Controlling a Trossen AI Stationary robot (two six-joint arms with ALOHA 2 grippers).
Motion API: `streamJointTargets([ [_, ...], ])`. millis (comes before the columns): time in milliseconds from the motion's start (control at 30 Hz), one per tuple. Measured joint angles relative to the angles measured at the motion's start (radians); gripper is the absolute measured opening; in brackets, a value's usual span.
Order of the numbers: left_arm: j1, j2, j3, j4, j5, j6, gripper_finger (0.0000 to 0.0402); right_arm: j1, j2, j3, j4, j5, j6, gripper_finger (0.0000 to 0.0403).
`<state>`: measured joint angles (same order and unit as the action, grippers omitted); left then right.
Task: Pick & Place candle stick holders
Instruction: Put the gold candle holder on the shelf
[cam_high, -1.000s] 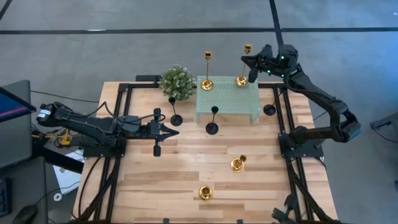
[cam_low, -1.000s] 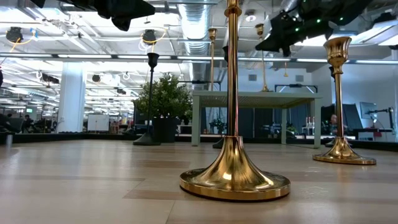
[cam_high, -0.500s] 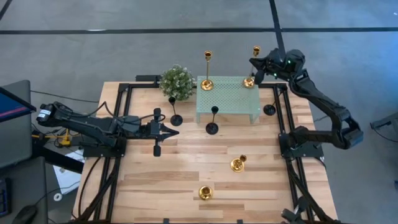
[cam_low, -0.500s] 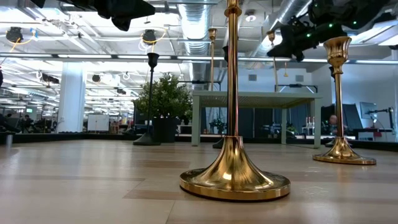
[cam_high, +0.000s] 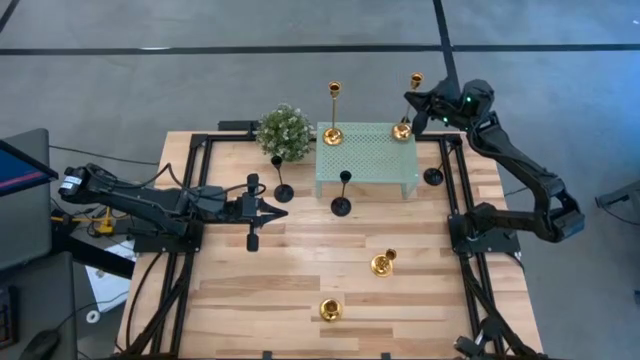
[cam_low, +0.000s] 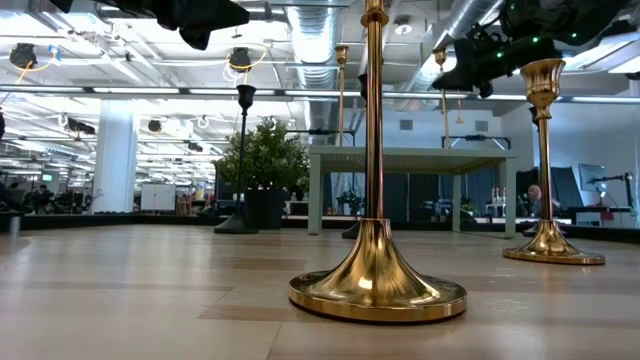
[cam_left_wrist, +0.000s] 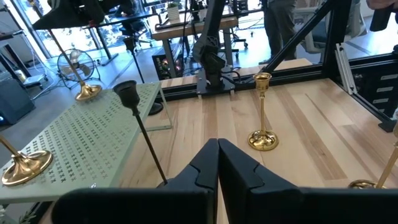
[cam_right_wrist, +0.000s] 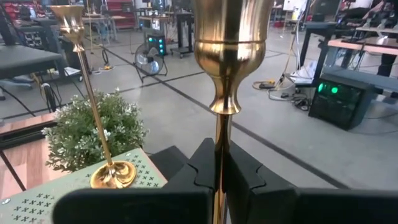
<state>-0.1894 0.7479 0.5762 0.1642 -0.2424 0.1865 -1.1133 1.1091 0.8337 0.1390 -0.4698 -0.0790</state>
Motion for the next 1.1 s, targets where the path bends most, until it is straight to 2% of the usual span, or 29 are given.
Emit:
streamJointTargets([
  [900, 0.000, 0.000, 0.000, 0.000, 0.000, 0.000, 0.0010, 0.001, 0.027, 0.003, -0.046, -0.006, 0.027, 0.0018],
  [1100, 0.000, 0.000, 0.000, 0.000, 0.000, 0.000, 0.0010, 0.001, 0.032, -0.002, -0.073, -0.004, 0.028, 0.0059],
])
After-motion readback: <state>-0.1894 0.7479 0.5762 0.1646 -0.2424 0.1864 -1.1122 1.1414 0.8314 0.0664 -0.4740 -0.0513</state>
